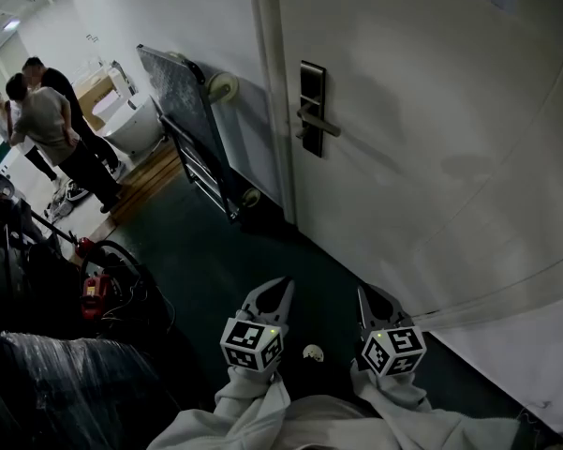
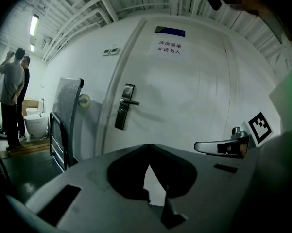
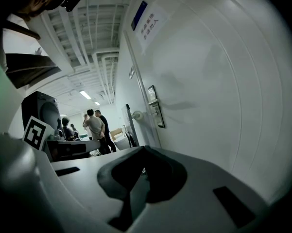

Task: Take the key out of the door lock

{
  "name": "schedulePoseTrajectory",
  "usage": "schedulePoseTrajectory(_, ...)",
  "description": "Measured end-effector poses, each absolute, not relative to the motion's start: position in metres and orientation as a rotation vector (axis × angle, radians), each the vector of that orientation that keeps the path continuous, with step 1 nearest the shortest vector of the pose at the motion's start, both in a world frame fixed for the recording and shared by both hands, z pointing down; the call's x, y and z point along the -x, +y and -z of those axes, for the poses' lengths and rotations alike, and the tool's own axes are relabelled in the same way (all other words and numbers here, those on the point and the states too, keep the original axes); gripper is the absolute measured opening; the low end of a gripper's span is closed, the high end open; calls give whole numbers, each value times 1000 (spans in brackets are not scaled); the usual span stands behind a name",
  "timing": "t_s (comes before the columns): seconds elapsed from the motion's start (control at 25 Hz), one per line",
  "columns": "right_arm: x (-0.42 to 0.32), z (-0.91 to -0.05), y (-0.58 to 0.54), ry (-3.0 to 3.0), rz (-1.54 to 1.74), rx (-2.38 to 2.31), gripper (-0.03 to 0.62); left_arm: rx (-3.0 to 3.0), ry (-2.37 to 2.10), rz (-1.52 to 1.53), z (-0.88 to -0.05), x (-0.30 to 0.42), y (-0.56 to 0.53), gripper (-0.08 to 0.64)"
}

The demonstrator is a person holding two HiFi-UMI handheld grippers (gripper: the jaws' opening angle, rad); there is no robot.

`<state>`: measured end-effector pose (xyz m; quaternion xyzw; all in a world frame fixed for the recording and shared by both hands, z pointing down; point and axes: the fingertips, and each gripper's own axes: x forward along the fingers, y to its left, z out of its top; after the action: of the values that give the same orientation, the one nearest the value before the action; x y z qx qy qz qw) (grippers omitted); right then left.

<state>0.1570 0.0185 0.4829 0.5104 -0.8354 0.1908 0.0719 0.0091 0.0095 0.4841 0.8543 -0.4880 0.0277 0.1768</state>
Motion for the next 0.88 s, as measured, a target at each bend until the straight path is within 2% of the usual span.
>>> schedulePoseTrajectory(0.52,-150,-496,13,-2517,-606,-1489,52,-2393,-1405,-97,-495,-8,4,14)
schedulePoseTrajectory(0.88,-145,-494,-30,-2526,-586,-1479,52,-2389,-1416,-65,-492,-3,-41,14)
